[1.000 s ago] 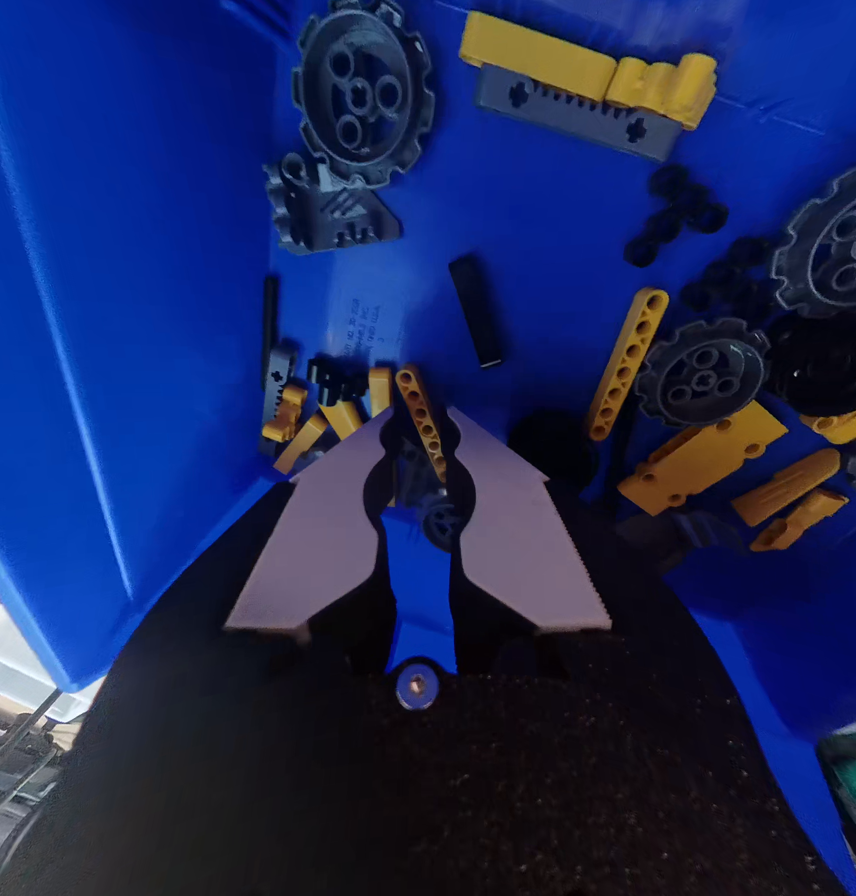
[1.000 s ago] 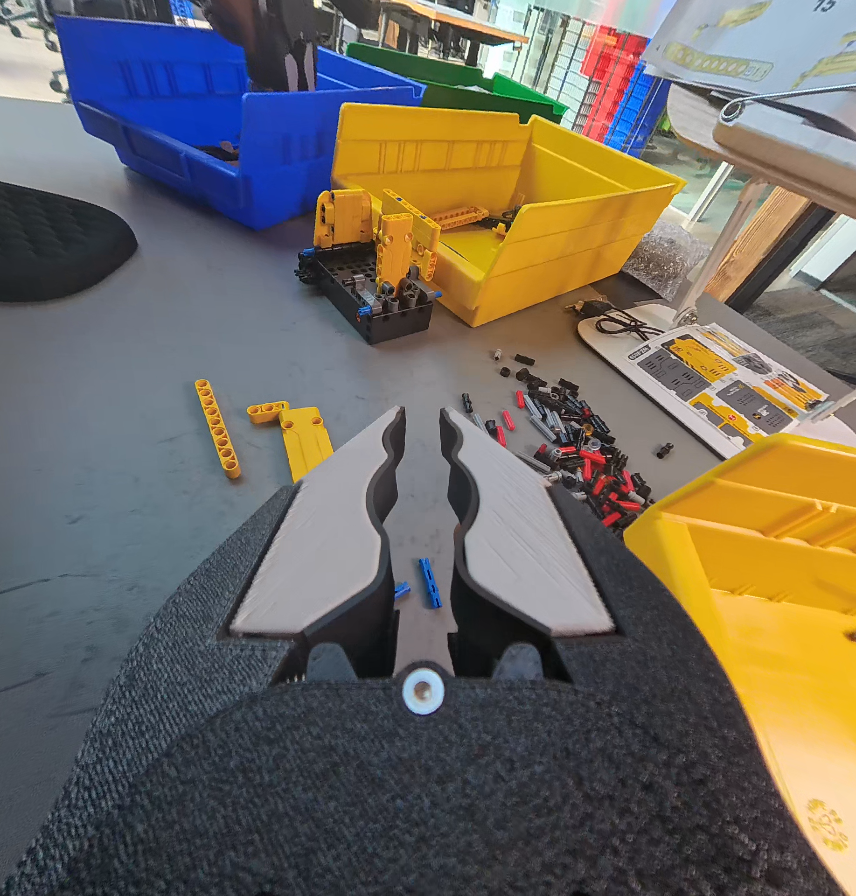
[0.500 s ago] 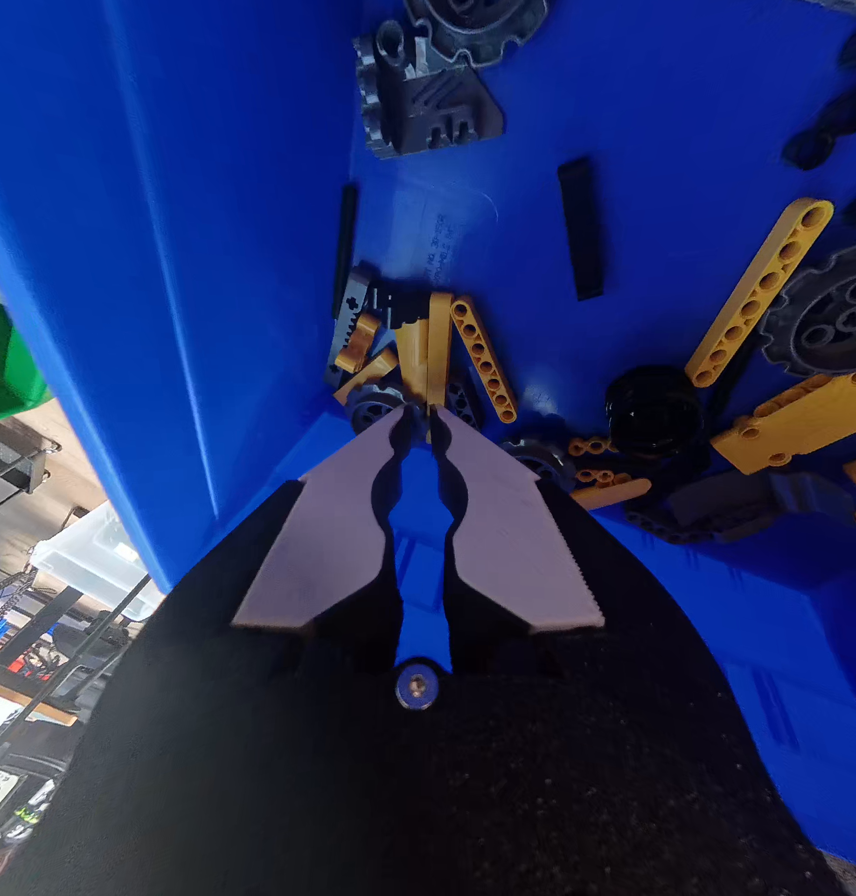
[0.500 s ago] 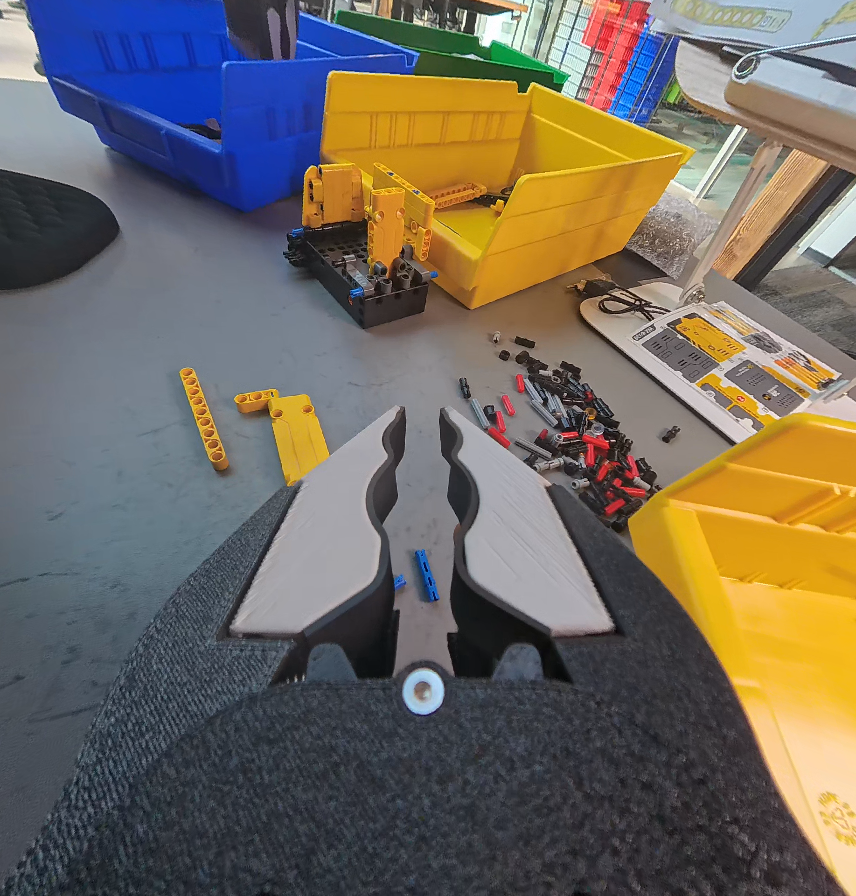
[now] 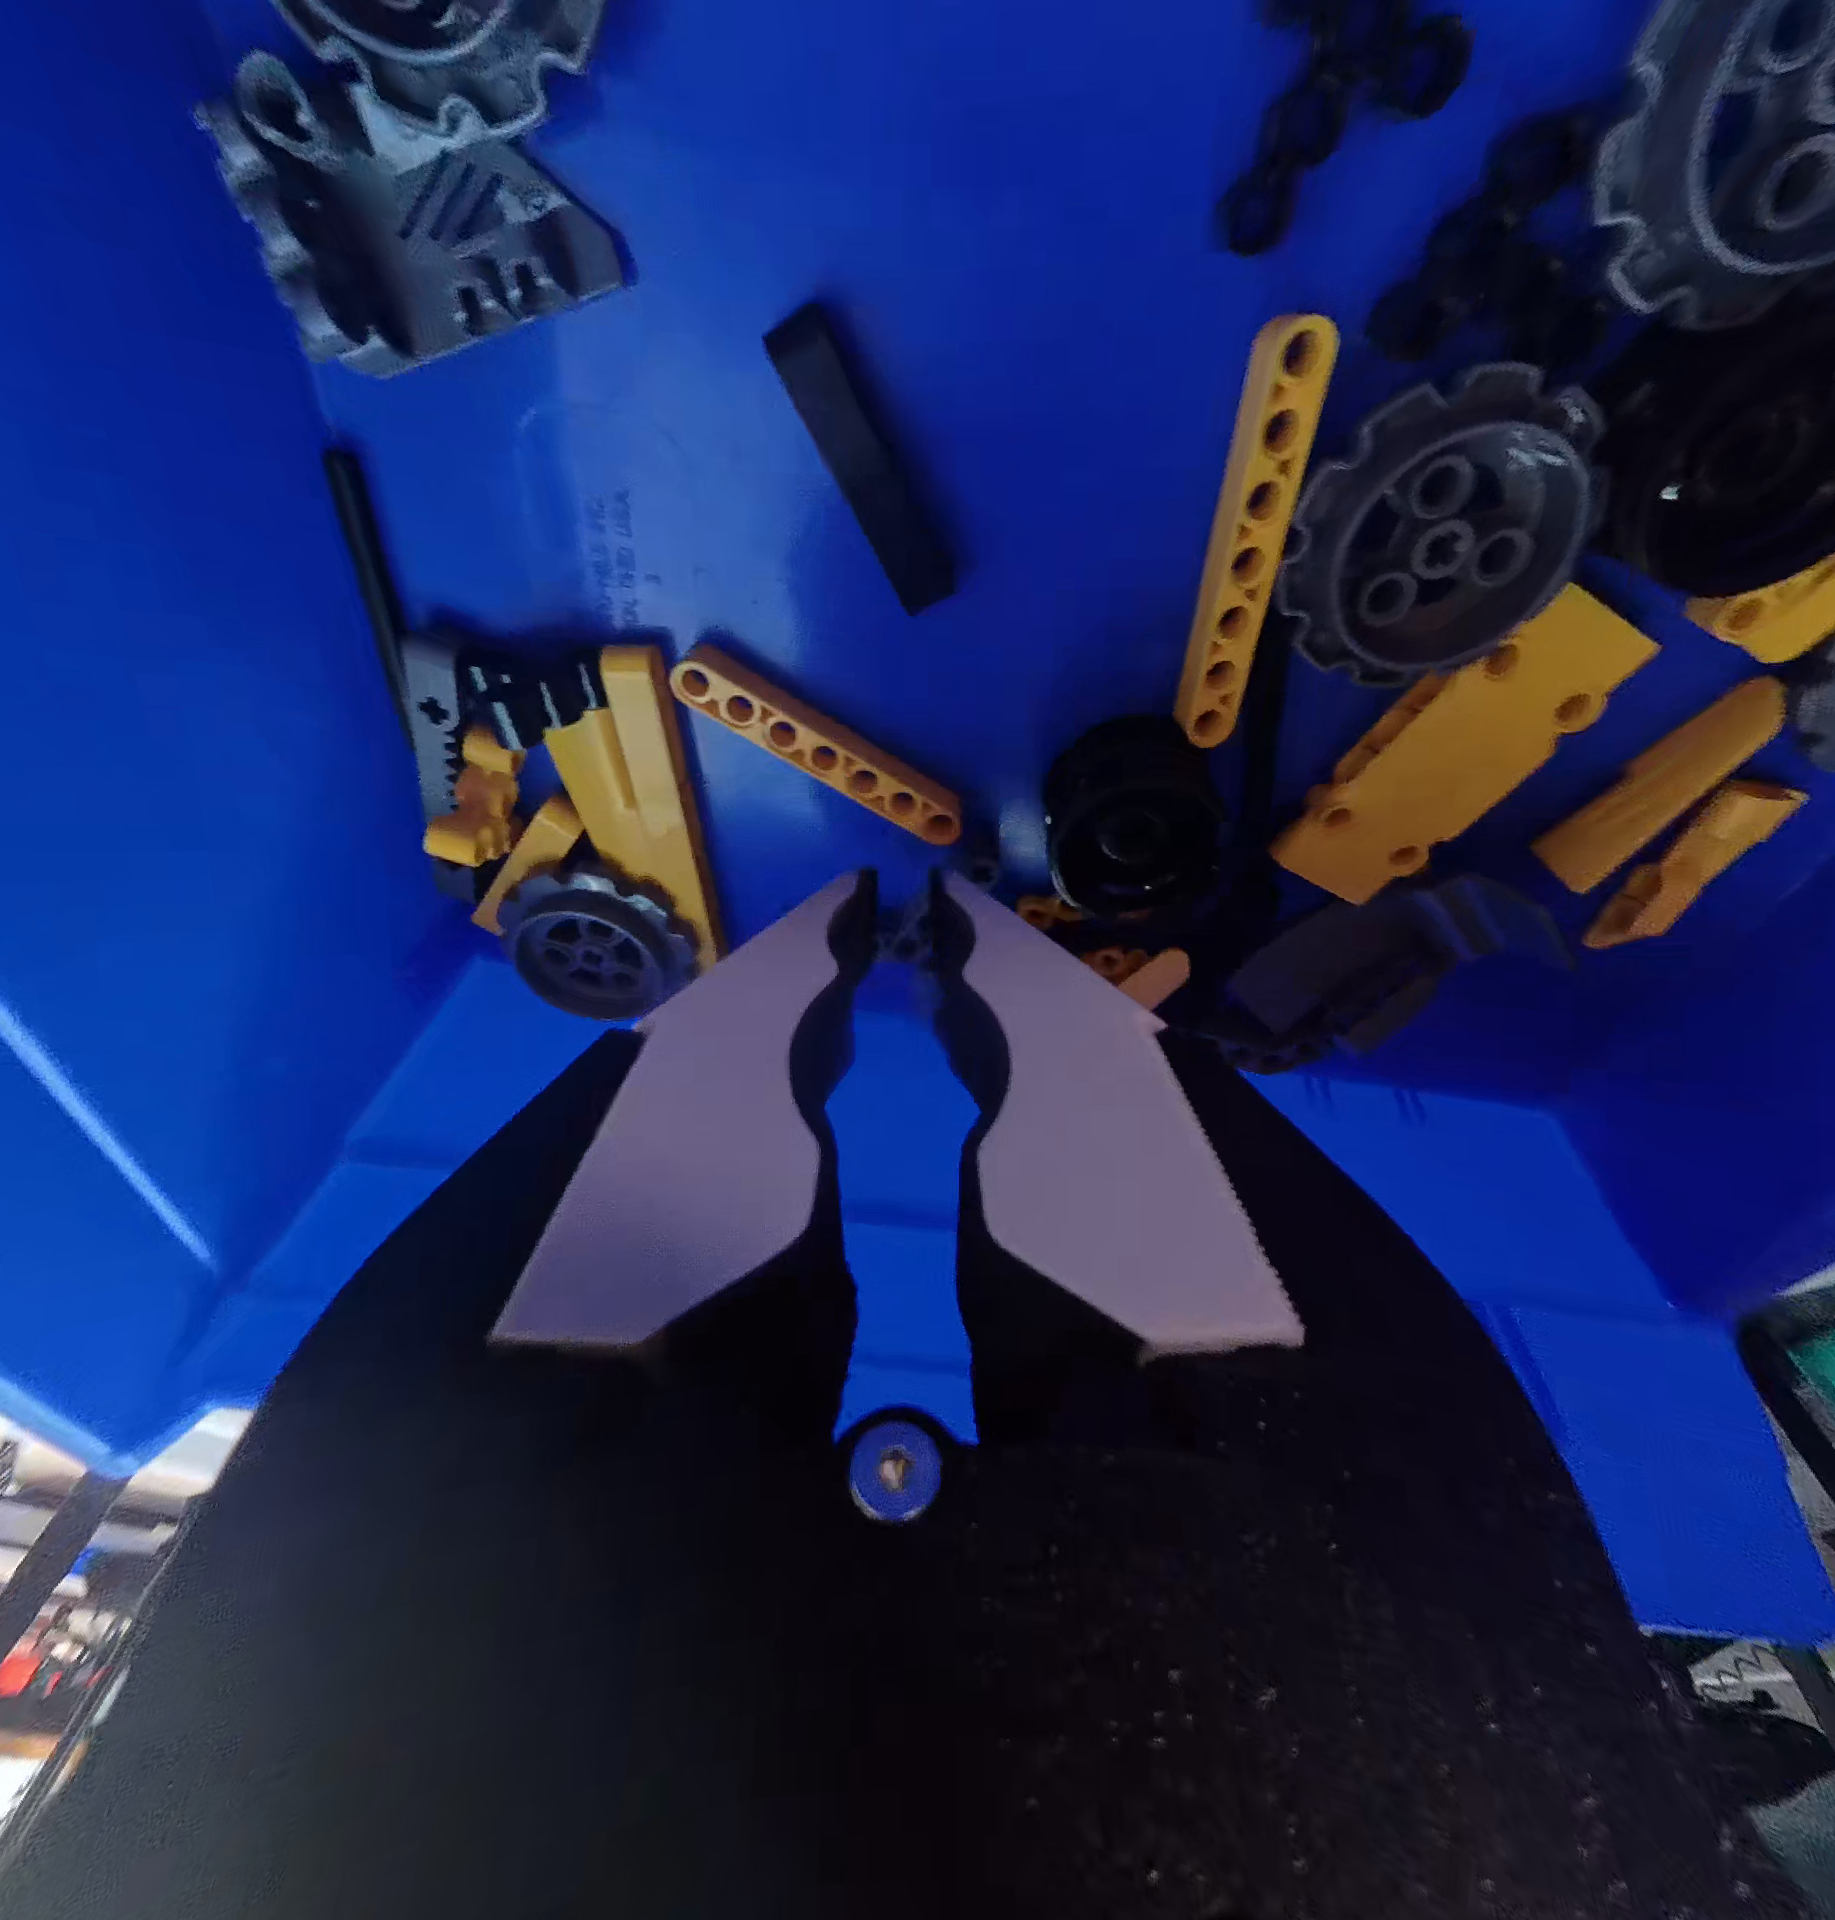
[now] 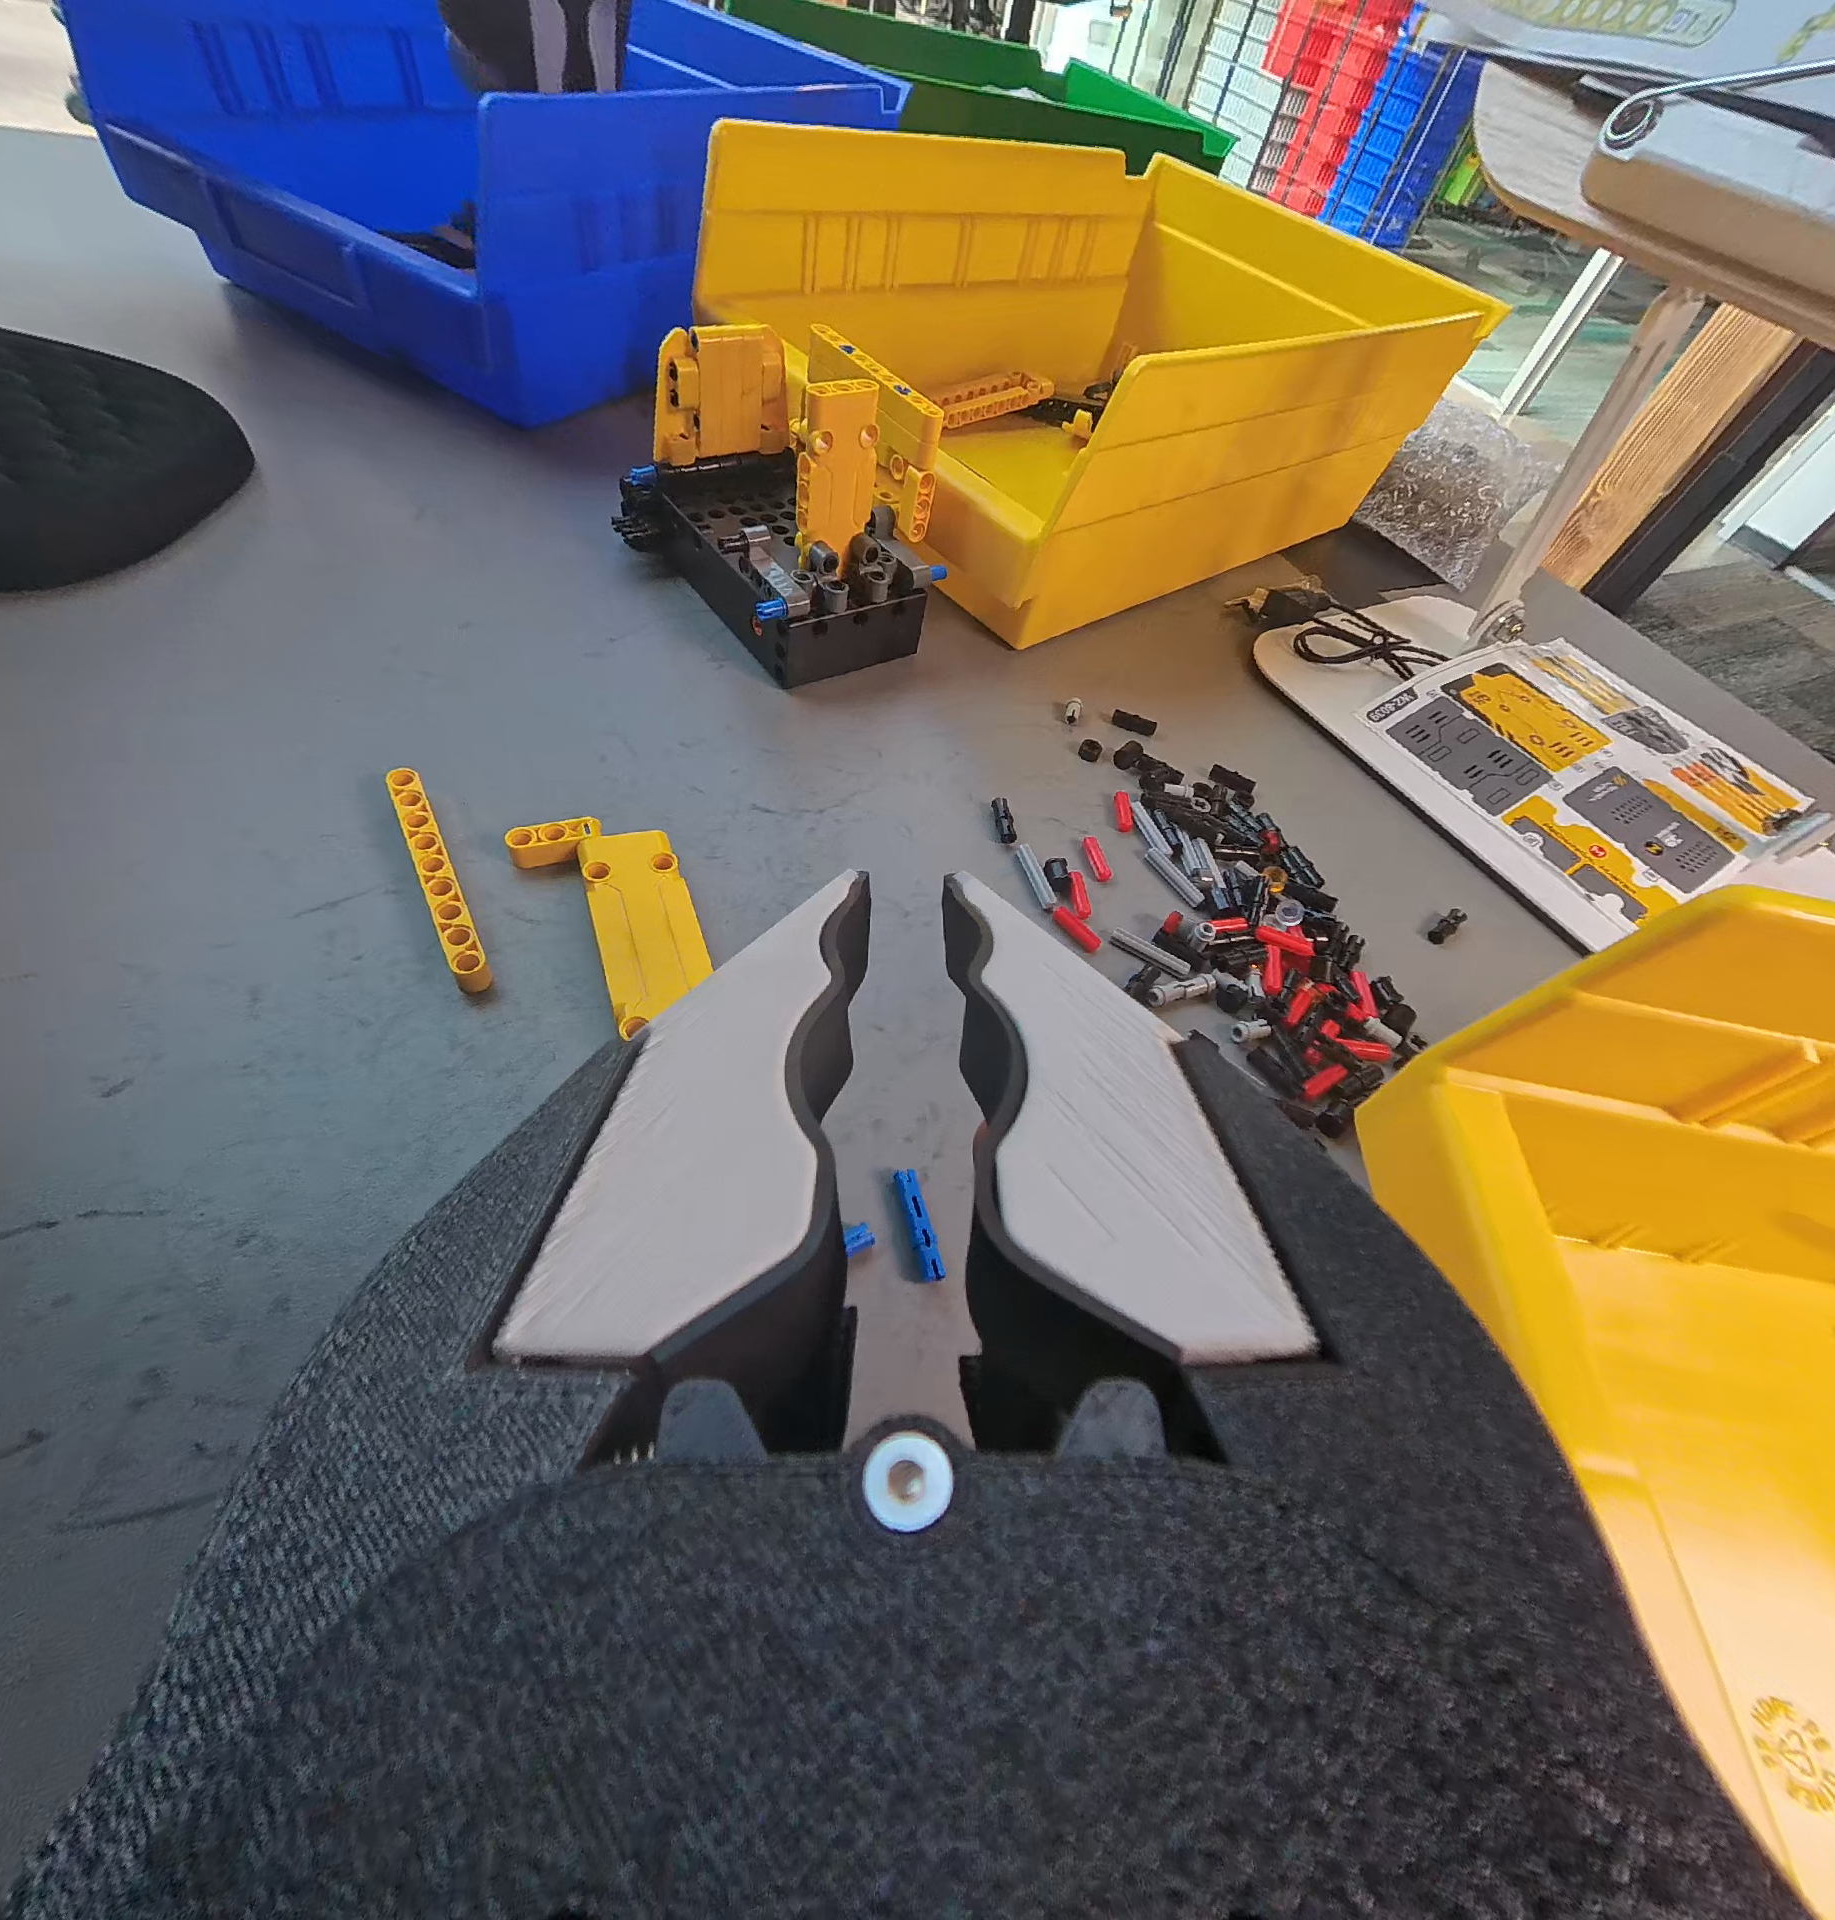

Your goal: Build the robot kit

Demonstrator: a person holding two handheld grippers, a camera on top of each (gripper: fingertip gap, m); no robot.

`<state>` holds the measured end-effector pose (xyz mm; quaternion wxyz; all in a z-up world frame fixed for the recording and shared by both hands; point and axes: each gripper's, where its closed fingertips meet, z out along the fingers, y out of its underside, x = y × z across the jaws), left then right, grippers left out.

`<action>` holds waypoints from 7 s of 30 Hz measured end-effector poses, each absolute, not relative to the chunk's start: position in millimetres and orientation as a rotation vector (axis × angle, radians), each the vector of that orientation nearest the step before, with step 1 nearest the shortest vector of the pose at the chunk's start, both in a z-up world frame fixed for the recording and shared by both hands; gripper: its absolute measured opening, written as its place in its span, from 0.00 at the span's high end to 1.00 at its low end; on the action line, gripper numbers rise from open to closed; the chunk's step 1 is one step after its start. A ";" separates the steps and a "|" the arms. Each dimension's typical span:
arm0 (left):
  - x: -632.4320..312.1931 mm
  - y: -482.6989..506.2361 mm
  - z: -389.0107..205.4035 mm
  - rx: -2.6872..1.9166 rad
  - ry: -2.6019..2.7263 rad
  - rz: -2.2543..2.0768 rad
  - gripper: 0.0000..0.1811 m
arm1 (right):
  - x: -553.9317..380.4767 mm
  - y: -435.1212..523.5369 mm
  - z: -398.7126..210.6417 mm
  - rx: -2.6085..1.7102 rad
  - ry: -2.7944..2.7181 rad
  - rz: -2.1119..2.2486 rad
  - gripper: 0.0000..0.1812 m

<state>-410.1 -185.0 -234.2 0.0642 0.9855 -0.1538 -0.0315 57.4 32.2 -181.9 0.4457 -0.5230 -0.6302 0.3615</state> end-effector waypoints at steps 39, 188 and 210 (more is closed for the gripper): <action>-322.3 -148.0 -138.1 3.213 -0.740 0.001 0.96 | 57.7 25.8 -160.2 -1.216 -1.511 0.936 0.93; 8.7 -102.0 -234.5 3.388 -1.765 0.716 0.88 | 76.7 -66.8 -225.1 -1.254 -2.249 0.922 0.90; 51.7 -114.5 -221.7 3.241 -1.877 1.080 0.87 | 98.9 43.4 -210.2 -1.453 -1.848 0.674 0.86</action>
